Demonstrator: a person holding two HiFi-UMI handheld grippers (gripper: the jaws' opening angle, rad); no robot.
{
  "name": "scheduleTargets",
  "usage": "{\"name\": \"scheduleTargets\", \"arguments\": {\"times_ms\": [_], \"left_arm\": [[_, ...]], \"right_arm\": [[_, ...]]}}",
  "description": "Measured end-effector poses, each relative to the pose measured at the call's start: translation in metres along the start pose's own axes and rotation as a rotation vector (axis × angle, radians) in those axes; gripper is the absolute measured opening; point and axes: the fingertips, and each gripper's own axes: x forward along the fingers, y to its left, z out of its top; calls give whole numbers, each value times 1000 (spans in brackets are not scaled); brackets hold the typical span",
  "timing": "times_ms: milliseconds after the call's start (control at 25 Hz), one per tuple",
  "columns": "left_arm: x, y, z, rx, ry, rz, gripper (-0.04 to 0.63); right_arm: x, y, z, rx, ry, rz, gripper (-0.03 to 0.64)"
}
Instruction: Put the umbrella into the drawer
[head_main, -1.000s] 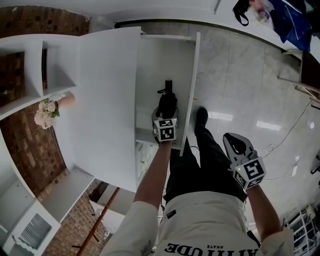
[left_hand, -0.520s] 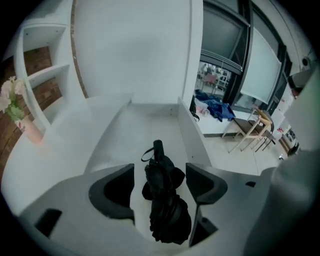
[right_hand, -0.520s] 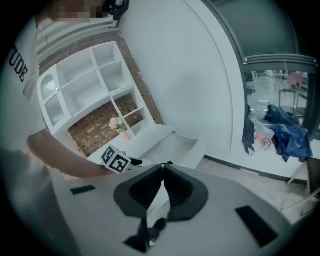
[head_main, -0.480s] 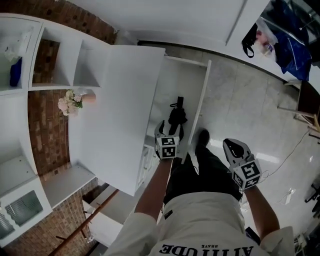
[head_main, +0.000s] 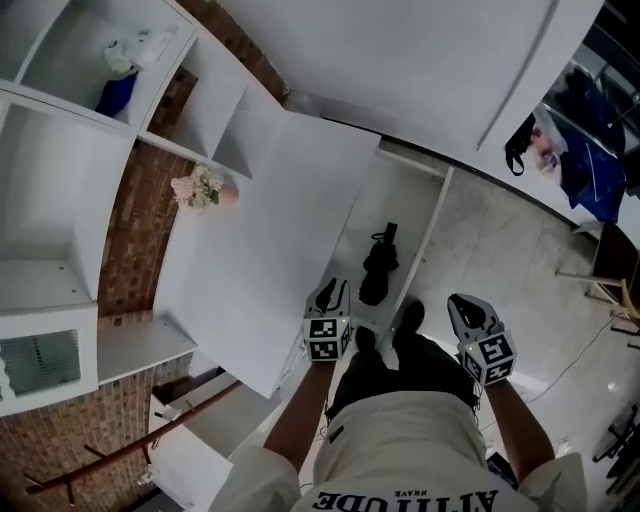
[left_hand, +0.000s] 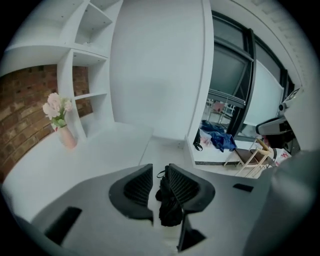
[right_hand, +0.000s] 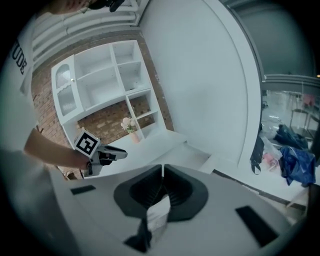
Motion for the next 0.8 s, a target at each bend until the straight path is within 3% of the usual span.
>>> {"name": "scheduleTargets", "arguments": {"times_ms": [280, 520, 800], "left_arm": [[-77, 42, 21, -69, -129, 31, 49], [-141, 54, 35, -64, -252, -29, 28], [-200, 71, 42, -72, -365, -60, 26]], "right_arm": [[-6, 44, 30, -64, -60, -47, 35], [-22, 85, 55, -104, -152, -97, 35], [-41, 120, 53, -135, -200, -153, 35]]}}
